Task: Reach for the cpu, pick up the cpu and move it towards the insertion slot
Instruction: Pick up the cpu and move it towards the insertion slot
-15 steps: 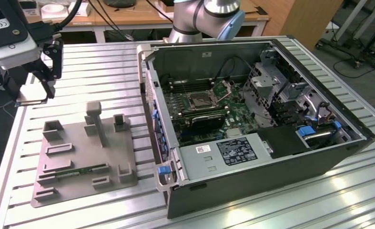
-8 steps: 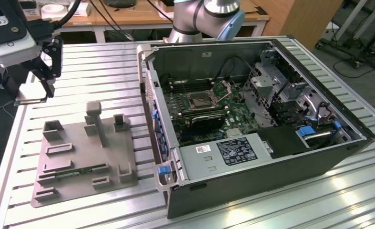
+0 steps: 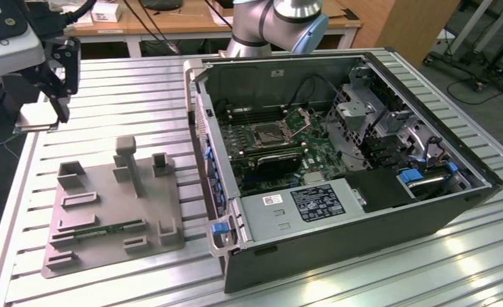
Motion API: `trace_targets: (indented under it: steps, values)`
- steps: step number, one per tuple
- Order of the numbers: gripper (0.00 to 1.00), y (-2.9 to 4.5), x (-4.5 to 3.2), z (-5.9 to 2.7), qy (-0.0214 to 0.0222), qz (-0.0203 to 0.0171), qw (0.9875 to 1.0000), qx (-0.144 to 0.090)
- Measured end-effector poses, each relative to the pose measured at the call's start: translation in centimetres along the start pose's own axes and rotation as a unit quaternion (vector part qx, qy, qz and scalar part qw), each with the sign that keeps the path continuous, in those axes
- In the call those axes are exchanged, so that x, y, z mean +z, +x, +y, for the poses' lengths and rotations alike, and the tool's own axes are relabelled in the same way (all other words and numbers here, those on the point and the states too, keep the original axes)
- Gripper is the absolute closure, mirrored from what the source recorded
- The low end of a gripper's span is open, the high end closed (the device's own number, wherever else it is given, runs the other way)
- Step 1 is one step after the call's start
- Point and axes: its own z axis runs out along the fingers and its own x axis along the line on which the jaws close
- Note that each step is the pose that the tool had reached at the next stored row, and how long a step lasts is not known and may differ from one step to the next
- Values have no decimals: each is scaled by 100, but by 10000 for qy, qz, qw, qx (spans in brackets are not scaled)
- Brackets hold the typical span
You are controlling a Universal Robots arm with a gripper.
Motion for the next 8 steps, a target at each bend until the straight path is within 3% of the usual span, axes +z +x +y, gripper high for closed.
trace_targets:
  steps: [8]
  values:
    - [45, 0, -75, 4, -3, -1, 10000, 0]
